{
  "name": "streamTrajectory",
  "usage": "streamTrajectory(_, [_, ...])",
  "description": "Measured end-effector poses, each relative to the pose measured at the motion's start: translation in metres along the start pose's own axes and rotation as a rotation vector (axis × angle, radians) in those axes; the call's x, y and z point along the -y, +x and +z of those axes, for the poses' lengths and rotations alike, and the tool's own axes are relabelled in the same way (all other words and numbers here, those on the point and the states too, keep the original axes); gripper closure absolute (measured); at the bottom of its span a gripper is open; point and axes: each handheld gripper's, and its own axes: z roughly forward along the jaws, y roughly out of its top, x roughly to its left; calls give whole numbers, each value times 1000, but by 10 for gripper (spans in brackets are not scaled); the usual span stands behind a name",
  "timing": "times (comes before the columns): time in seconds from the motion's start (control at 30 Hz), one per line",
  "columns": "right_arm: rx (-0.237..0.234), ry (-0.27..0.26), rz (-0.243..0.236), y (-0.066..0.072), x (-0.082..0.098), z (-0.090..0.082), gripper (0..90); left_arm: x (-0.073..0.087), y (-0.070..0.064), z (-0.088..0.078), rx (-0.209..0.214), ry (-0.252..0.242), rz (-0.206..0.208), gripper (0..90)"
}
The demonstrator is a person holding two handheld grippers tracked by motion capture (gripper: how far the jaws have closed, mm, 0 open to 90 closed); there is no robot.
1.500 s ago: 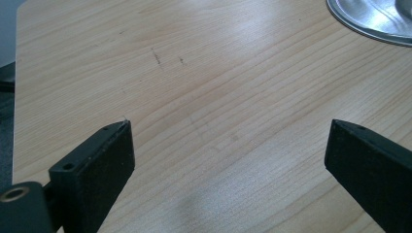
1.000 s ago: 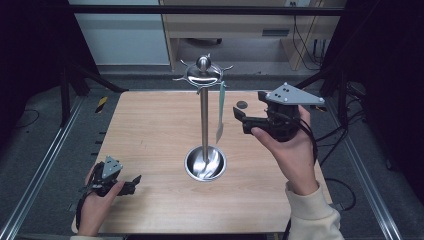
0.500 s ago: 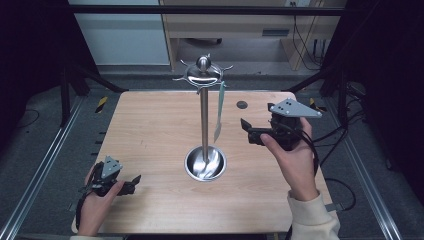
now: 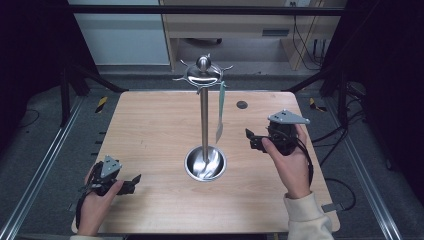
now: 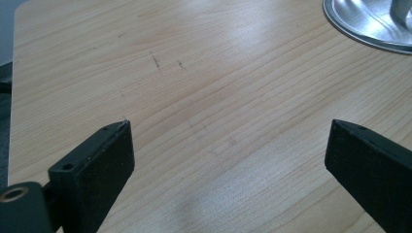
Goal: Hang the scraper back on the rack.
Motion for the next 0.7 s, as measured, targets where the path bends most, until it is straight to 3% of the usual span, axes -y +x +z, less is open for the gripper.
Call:
streamTrajectory(0.2, [34, 12, 28, -10, 24, 5, 141, 0, 0, 0, 1, -2, -1, 37])
streamTrajectory(0.33, [47, 65, 8, -14, 43, 13, 135, -1, 1, 1, 2, -2, -2, 37])
streamTrajectory(0.47, [59, 85, -11, -16, 60, 20, 120, -1, 1, 1, 3, 0, -2, 36])
streamTrajectory(0.7, [77, 94, 4, -17, 82, 33, 116, -1, 1, 1, 5, 0, -3, 37])
